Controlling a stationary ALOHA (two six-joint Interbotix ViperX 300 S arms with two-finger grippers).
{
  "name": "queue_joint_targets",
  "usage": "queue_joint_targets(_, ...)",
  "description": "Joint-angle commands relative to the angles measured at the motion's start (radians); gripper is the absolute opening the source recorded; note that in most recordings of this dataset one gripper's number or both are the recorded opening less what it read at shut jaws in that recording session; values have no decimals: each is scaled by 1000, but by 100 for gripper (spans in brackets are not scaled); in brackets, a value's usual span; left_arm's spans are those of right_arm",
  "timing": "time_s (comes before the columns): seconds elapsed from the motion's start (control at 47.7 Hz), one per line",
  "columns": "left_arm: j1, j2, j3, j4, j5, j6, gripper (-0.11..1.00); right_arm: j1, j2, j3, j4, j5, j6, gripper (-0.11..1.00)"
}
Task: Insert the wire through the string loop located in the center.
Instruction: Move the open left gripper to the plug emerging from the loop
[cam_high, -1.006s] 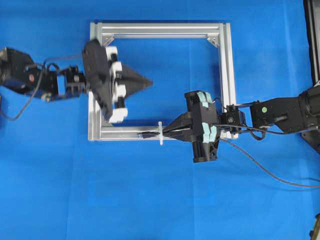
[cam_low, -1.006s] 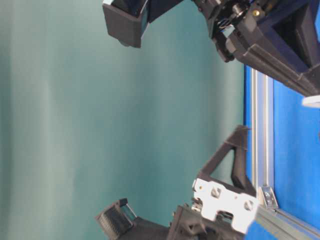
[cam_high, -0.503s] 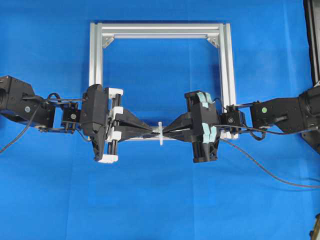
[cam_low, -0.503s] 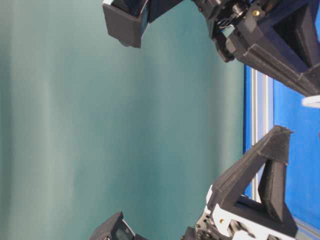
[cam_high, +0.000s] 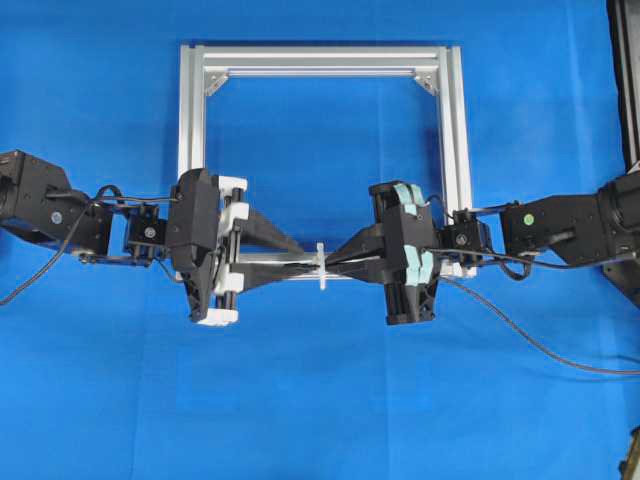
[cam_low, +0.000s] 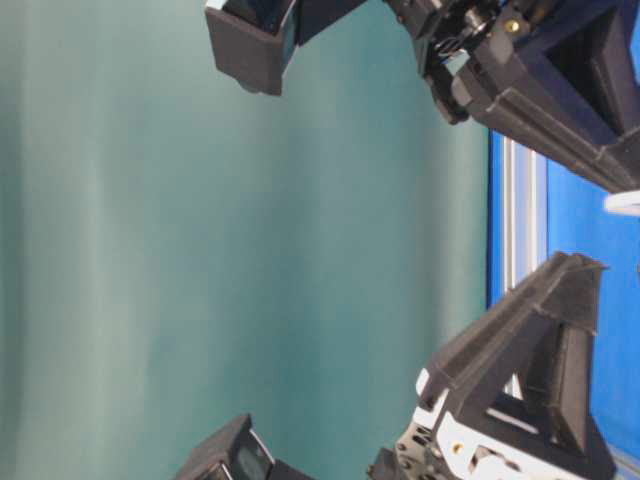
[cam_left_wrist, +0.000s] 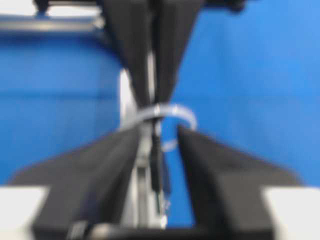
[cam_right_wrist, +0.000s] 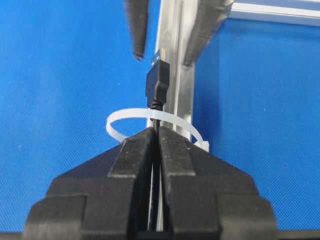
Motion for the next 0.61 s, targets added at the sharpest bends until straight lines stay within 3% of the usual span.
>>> queue_joint_targets(0.0,-2,-18,-21,-3,-2,-12,44,0,-11,-9,0,-9,-2,-2)
queue_joint_targets(0.126,-2,-18,-23,-2,14,-20,81,2,-11,-9,0,-6,-3,-2)
queue_joint_targets(0.189,-2,-18,-25,-2,21,-20,91,2,-11,-9,0,-6,-2,-2)
queue_joint_targets(0.587,17,2,-14,-3,32,-21,91,2,-11,-9,0,-9,-2,-2)
